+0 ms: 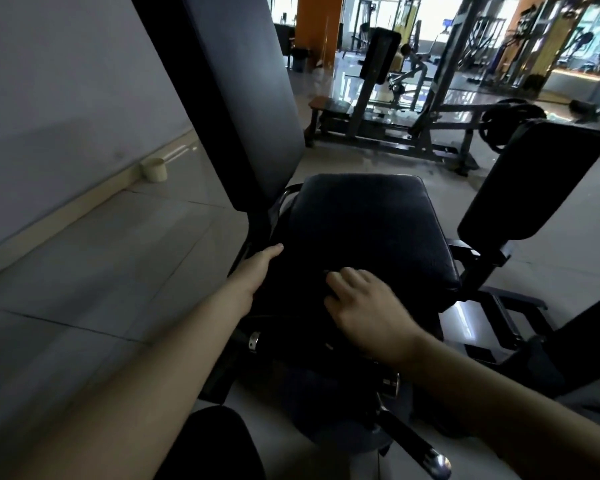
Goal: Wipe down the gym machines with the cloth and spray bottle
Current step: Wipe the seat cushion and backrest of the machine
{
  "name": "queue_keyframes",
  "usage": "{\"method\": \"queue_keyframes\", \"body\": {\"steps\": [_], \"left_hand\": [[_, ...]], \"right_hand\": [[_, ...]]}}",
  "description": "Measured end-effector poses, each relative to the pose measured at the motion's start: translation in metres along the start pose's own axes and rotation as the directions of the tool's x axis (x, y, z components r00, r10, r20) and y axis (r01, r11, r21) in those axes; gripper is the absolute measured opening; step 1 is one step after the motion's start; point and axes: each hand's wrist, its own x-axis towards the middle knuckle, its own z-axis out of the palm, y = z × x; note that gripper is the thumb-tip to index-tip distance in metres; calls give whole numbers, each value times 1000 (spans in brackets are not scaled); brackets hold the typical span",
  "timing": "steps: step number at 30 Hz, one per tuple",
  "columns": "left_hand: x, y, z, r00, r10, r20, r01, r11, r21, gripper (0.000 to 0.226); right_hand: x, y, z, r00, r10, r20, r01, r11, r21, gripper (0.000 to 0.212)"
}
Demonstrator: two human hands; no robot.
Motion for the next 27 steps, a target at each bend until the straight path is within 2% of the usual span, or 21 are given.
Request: {"method": "queue_keyframes", "body": {"steps": [2, 5, 6, 8, 10, 13, 16, 20, 23, 25, 27], "left_hand": [[1, 1, -2, 1000, -7, 29, 8, 1000, -19, 73], [3, 2, -3, 1000, -5, 16, 5, 1000, -16, 50], [3, 1, -3, 1000, 1, 2, -1, 1000, -20, 53], [5, -5, -2, 998, 13, -61, -15, 999, -30, 80], [6, -11, 1, 993, 49, -107, -53, 998, -34, 96], [4, -14, 7, 984, 104, -142, -104, 995, 10, 88], [4, -14, 10, 975, 126, -182, -124, 992, 22, 81], [0, -12, 7, 986, 84, -147, -83, 996, 19, 92], [2, -11, 2, 988, 97, -118, -96, 995, 17, 83], [3, -11, 0, 990, 100, -102, -99, 995, 20, 82], [0, -12, 1, 990, 110, -88, -109, 994, 16, 83]], "right_hand": [[35, -21, 12, 999, -46, -11, 47, 997, 66, 17], [68, -35, 18, 992, -129, -1, 129, 987, 93, 25], [67, -33, 17, 989, -151, 8, 150, 986, 75, 25], [42, -19, 9, 987, -159, 11, 159, 987, 35, 19], [-4, 6, -2, 996, -88, -14, 88, 996, 27, 10], [-71, 44, -17, 998, 50, -31, -50, 999, -16, 11], [-74, 42, -18, 992, 123, -18, -123, 992, -37, 11], [-7, -8, 8, 999, 42, -23, -39, 994, 103, 6], [38, -34, 19, 998, -41, 44, 28, 964, 265, 13], [40, -31, 18, 988, -115, 100, 82, 955, 286, 17], [22, -19, 14, 986, -110, 124, 76, 964, 256, 16]]}}
